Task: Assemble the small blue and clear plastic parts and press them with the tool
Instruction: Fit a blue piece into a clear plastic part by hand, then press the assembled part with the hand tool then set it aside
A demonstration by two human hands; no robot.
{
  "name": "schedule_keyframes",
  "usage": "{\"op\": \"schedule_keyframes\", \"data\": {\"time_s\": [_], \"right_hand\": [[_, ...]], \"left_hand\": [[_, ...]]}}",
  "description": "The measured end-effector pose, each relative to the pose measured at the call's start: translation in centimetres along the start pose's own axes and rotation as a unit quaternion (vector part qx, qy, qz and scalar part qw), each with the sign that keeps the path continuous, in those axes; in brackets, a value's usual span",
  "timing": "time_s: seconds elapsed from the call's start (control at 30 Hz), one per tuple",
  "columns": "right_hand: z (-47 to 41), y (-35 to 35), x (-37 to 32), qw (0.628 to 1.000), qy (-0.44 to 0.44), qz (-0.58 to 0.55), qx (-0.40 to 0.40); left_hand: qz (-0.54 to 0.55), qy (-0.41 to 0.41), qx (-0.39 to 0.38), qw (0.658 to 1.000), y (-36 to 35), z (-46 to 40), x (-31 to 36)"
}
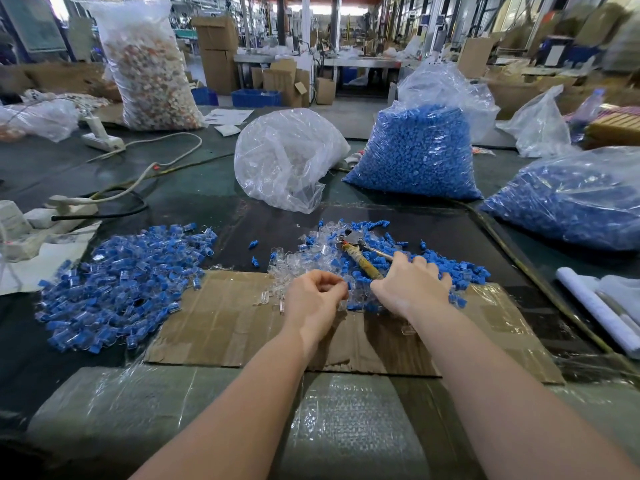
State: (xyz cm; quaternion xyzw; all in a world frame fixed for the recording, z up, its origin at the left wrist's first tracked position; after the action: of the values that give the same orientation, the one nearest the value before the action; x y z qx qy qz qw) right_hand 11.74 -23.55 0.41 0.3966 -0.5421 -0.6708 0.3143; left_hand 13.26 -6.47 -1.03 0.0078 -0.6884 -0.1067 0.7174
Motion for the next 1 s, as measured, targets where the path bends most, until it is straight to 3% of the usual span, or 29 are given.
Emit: {"op": "schedule_keyframes", "data": {"time_s": [0.17, 0.37, 0.67, 0.87, 1.0], "right_hand": [[-1.1, -0.2, -0.7, 0.999, -0.019, 0.001, -0.047], [-1.9, -0.4, -0.9, 0.999, -0.014, 0.016, -0.033], [-1.7, 1.8, -1.3, 0.997, 0.013, -0.003, 0.072], [0.1, 3.2, -1.1, 0.981, 0.062, -0.182, 0.023], [3.0, 2.0, -1.2, 0.887, 0.045, -0.432, -0.157]], "left_hand": [[0.002, 0.005, 0.001, 1.0, 0.2, -0.2, 0.1], [0.016, 0.011, 0.003, 1.0, 0.7, -0.5, 0.0], [0.039, 0.013, 0.01, 0.999, 0.8, -0.9, 0.0], [0.163, 0.056, 0.003, 0.985, 0.7, -1.4, 0.1], [0.191, 0.067, 0.005, 0.979, 0.7, -2.2, 0.5]]}}
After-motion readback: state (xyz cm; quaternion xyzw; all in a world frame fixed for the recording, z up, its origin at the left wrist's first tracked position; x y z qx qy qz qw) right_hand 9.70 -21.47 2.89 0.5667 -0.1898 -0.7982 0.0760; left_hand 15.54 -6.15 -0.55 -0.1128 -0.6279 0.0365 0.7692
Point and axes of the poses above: each hand's wrist, its own z-axis away from the middle knuckle, its own y-axis out of the back of the hand, x = y × z, the point moved 9 cm from there along -z, towards the middle knuckle, and after that the axes turned 1 degree about y, right-handed, at the moved point
